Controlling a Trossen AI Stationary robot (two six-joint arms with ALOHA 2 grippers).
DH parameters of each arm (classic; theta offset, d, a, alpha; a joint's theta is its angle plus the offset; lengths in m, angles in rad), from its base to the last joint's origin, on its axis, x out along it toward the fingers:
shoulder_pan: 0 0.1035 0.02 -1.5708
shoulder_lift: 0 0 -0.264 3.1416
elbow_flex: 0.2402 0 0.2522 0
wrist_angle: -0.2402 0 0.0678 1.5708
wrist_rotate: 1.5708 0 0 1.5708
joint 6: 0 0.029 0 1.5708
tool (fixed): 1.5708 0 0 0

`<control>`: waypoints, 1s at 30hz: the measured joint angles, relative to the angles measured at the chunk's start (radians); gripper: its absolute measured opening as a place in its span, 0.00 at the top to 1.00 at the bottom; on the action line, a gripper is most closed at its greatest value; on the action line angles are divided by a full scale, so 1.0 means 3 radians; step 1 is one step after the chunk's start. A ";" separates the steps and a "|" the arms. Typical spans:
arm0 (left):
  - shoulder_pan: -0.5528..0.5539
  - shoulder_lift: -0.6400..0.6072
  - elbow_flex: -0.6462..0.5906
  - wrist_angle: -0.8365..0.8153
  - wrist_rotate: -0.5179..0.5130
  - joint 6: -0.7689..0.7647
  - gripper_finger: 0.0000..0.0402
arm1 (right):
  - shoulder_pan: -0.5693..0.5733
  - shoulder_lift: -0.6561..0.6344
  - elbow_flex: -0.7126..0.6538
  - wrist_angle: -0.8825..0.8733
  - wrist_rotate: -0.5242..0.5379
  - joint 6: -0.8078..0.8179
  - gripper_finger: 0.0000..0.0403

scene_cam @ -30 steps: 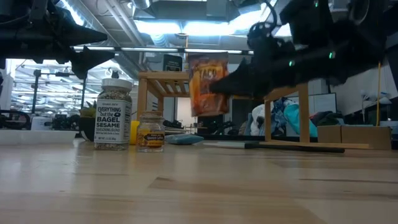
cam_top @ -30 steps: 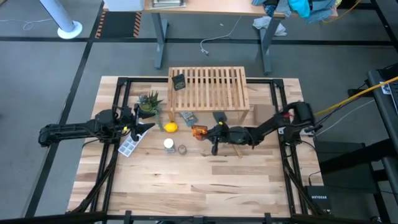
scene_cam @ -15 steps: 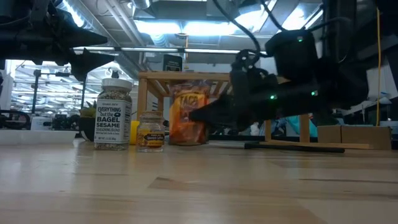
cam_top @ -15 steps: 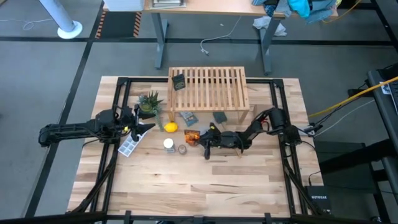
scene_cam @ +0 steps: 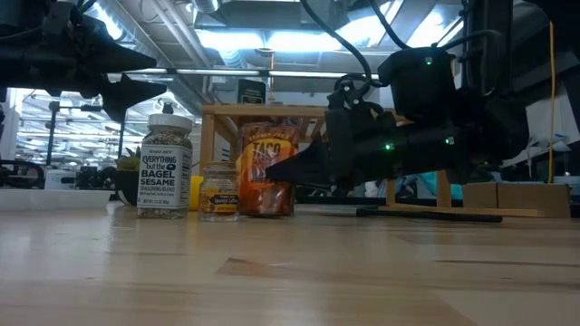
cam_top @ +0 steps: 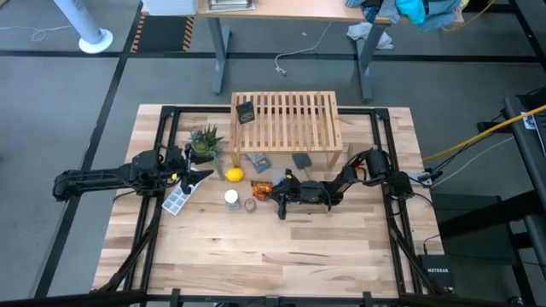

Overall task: Shelf spices
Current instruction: Remove the orange seasoning bag from the shelf

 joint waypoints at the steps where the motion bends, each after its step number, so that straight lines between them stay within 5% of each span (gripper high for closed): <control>1: 0.0000 0.0000 0.0000 0.0001 0.0000 0.0000 0.36 | 0.0000 0.0000 0.0000 -0.0001 0.0000 -0.0031 0.86; 30: -0.0001 0.0000 0.0001 0.0001 -0.0001 -0.0007 0.36 | 0.0000 -0.0004 0.0188 -0.0363 -0.0298 -0.0166 0.85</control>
